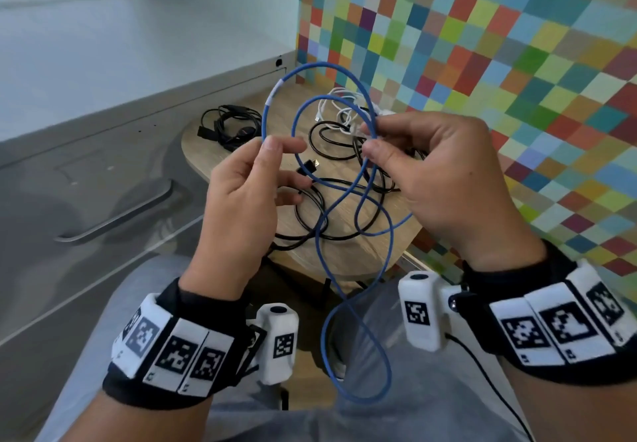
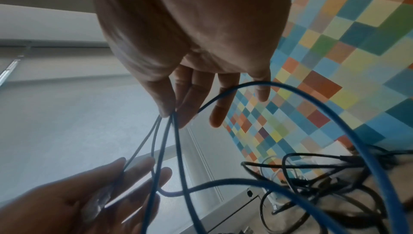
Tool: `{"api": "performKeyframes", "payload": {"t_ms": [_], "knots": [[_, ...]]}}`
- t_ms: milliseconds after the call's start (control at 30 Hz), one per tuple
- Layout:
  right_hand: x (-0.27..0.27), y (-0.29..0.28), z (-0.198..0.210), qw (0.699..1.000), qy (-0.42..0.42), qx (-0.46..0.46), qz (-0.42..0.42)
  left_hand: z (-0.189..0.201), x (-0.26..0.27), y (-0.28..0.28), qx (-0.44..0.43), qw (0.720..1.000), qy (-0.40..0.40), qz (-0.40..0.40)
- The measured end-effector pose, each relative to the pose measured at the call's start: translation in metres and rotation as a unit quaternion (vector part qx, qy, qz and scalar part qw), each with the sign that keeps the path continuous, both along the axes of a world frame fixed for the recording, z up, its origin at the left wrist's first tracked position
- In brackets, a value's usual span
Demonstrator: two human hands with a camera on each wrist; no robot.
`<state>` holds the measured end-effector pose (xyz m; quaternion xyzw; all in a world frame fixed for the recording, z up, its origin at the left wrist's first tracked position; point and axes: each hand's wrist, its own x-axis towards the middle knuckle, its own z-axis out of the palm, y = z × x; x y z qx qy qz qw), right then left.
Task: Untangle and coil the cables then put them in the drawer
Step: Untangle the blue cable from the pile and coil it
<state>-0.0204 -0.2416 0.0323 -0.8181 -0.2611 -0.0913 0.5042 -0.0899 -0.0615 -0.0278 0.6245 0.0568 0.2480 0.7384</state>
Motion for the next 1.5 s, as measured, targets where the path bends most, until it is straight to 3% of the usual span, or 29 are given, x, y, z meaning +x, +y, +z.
{"api": "performKeyframes", "payload": {"t_ms": [233,433,633,1000,1300,1500], "knots": [[0.016,0.007,0.036,0.994,-0.024,-0.097,0.033,-0.002,0.001,-0.002,0.026,0.999,-0.023,0.005],[0.033,0.016,0.057,0.972,-0.043,-0.218,0.075,-0.003,0.001,0.004,0.048,0.995,-0.067,0.047],[0.045,0.022,0.069,0.955,-0.063,-0.277,0.086,-0.003,-0.001,0.013,0.065,0.994,-0.057,0.063],[0.047,0.038,0.059,0.967,-0.049,-0.220,0.123,0.003,-0.005,0.028,0.051,0.997,-0.036,0.039],[0.050,0.038,0.067,0.967,-0.062,-0.226,0.102,0.043,0.008,0.045,0.051,0.998,-0.002,0.041],[0.049,0.041,0.080,0.967,-0.061,-0.230,0.087,0.066,0.017,0.049,0.098,0.995,0.004,-0.022]]}}
